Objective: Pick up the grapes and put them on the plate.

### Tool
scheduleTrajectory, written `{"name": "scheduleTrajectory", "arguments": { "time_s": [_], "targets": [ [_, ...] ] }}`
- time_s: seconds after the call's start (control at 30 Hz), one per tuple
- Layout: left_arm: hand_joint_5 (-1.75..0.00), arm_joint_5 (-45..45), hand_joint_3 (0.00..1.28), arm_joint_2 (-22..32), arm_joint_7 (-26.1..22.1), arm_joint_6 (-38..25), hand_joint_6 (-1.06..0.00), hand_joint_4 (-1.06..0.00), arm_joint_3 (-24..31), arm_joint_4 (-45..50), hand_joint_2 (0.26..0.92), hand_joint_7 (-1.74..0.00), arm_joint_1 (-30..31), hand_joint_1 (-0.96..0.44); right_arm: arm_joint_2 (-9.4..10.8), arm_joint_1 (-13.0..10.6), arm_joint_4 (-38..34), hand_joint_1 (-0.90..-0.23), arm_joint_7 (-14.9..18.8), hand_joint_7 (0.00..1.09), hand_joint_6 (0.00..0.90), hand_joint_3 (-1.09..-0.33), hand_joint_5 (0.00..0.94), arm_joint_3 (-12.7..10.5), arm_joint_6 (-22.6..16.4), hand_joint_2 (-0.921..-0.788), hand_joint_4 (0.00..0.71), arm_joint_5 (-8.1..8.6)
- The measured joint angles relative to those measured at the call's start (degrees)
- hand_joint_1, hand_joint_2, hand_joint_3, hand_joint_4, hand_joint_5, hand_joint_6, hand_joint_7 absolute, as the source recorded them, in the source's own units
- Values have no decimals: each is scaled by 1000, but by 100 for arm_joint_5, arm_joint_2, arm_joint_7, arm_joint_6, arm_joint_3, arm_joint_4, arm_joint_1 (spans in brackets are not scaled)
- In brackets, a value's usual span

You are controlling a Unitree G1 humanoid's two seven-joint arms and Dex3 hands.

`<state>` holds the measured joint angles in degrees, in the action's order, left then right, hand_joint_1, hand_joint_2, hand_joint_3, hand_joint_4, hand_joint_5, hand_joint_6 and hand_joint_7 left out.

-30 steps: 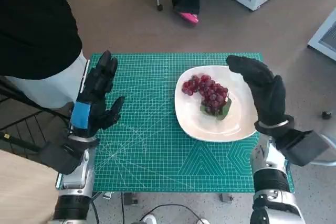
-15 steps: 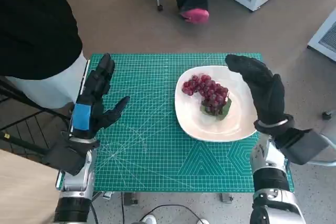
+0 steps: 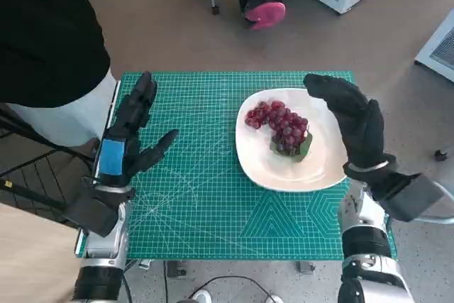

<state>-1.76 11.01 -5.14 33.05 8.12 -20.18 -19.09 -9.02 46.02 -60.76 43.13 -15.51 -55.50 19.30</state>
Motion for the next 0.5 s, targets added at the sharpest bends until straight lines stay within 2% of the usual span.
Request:
{"name": "scheduleTrajectory", "arguments": {
  "time_s": [0.27, 0.5],
  "targets": [
    [-20, 122, 260, -28, 84, 0, -359, -367, -58, -6, 921, -60, 1, -34, -3, 1, -8, -440, 114, 1, 243, -529, 2, -27, 2, -921, 258, 73],
    [-18, 138, 276, -64, 87, 0, -373, -379, -86, 3, 921, -63, 12, -65, -4, 0, -8, -455, 208, 0, 243, -525, 4, -45, 8, -921, 264, 91]
  ]
}}
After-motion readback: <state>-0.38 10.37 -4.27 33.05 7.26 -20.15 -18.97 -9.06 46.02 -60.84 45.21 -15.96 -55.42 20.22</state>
